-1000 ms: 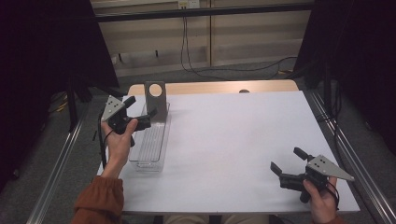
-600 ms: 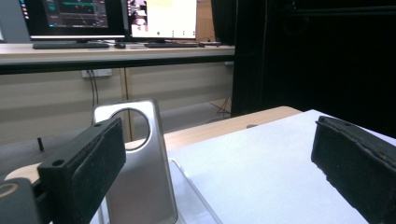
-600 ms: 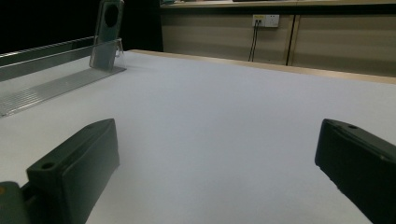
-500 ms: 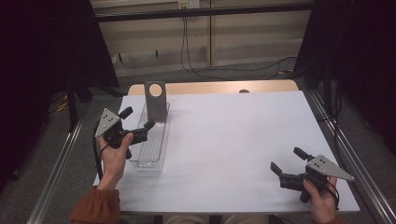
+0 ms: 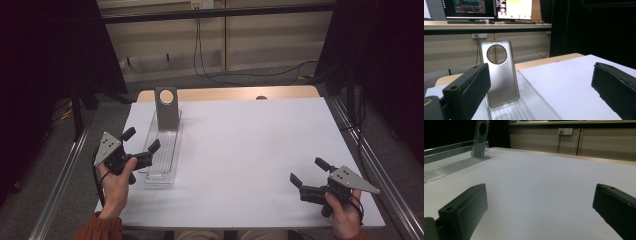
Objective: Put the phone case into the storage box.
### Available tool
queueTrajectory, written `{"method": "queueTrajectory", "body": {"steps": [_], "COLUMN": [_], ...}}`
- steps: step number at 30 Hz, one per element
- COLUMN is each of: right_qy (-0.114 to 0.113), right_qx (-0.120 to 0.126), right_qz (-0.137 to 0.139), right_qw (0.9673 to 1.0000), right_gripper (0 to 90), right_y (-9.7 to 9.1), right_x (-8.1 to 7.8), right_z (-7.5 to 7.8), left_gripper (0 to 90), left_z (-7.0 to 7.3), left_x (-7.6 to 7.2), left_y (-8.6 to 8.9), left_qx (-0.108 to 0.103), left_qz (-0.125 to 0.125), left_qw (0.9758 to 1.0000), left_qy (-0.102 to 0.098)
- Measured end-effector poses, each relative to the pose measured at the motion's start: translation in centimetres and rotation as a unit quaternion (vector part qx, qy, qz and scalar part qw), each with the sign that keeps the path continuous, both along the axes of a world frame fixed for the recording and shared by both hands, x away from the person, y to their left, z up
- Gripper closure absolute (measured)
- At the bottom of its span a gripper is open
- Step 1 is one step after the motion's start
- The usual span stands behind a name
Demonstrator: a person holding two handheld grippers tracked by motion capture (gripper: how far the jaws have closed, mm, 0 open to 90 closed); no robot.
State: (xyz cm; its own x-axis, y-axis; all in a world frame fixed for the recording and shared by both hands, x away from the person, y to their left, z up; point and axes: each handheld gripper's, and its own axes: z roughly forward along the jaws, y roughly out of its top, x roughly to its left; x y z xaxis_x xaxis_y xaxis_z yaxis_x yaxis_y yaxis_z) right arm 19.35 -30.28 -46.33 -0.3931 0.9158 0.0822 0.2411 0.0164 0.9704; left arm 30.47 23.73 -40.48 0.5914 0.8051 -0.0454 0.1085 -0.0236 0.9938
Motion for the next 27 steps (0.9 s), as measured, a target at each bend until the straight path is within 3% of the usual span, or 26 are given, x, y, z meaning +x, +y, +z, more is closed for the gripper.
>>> {"method": "queueTrajectory", "body": {"steps": [4,12,16,23,27], "right_qy": [0.002,0.001,-0.001,-0.001,-0.001], "right_qx": [-0.001,-0.002,-0.002,-0.002,-0.002], "right_qz": [0.004,0.003,0.001,0.0,0.001], "right_qw": [1.0,1.0,1.0,1.0,1.0], "right_gripper": [0.0,0.0,0.0,0.0,0.0], "right_y": [0.1,0.1,0.1,0.0,0.1], "right_x": [0.0,0.0,-0.1,-0.1,0.0], "right_z": [0.0,0.0,0.1,0.1,0.1], "left_gripper": [2.3,2.3,2.3,2.3,2.3], "left_z": [-0.9,-2.9,-3.8,-4.2,-4.7], "left_x": [-0.5,-1.7,-2.6,-4.2,-5.4], "left_y": [0.2,0.6,0.7,0.9,1.2], "left_qx": [0.009,0.003,0.023,0.013,0.022], "left_qz": [-0.002,0.009,0.012,0.023,0.02], "left_qw": [0.9999,0.9999,0.9996,0.9995,0.9991], "left_qy": [0.003,0.012,0.012,0.019,0.029]}}
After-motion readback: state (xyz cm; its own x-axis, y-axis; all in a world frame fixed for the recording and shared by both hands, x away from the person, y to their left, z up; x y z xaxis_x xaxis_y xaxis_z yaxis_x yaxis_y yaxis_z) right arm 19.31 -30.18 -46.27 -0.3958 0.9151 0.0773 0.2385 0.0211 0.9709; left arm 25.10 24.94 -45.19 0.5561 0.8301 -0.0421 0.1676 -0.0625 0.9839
